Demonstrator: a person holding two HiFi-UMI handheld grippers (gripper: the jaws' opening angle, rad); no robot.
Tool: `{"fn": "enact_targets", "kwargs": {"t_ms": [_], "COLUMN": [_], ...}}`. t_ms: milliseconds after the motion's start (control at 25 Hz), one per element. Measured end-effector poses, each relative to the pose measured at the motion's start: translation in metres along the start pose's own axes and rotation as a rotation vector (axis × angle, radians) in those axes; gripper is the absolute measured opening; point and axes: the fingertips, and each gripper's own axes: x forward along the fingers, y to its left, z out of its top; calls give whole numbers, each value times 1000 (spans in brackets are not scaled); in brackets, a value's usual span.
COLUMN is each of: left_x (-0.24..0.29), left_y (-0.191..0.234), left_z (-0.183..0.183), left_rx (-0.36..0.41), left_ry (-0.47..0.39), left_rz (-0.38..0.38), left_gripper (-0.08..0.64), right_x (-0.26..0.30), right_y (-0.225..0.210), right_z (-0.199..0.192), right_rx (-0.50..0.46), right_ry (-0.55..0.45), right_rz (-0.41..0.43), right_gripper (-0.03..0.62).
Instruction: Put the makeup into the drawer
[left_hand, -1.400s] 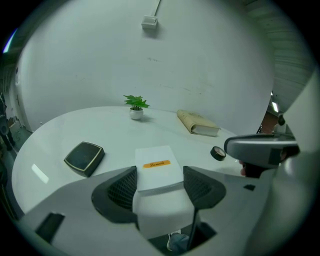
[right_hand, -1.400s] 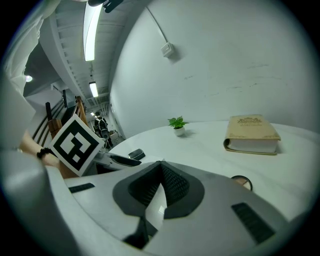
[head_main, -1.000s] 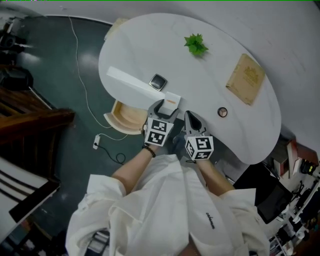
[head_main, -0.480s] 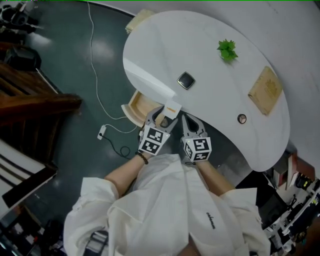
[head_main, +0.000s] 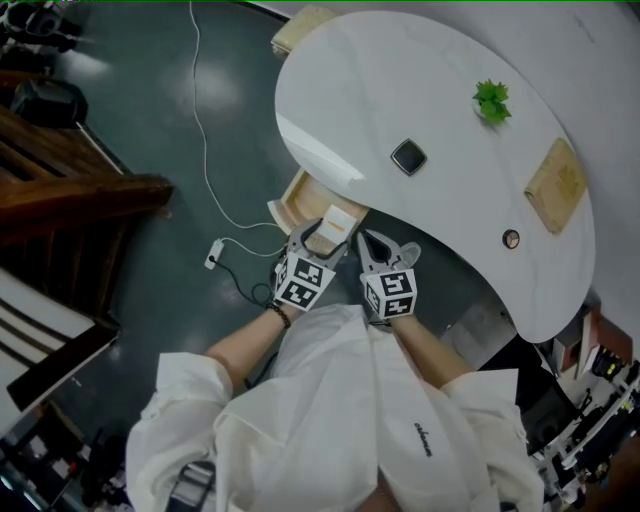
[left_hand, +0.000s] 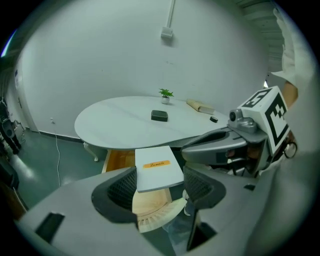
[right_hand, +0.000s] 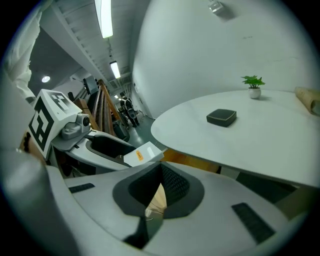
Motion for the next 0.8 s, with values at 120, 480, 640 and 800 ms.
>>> {"fn": "enact_targets", "kwargs": {"t_ms": [120,480,640,800], "left_x": [5,28,44,53], "left_y": [11,27,27,21], "left_z": [-11,-26,-35,-47], "left_rx": [2,310,486,646], "left_ry": [20,112,164,220], "left_rz": [-1,-166,-261,-360], "left_gripper": [305,305,305,307], "right_x": [16,41,49,52], "right_y": [3,5,0,-5], "right_z": [-11,-32,-43,-50], "right_rx": [16,-37,-44,-38], "right_ry": [28,80,95,105], "right_rz": [-22,-36,-39,-49], "right_gripper": [17,17,17,17]}}
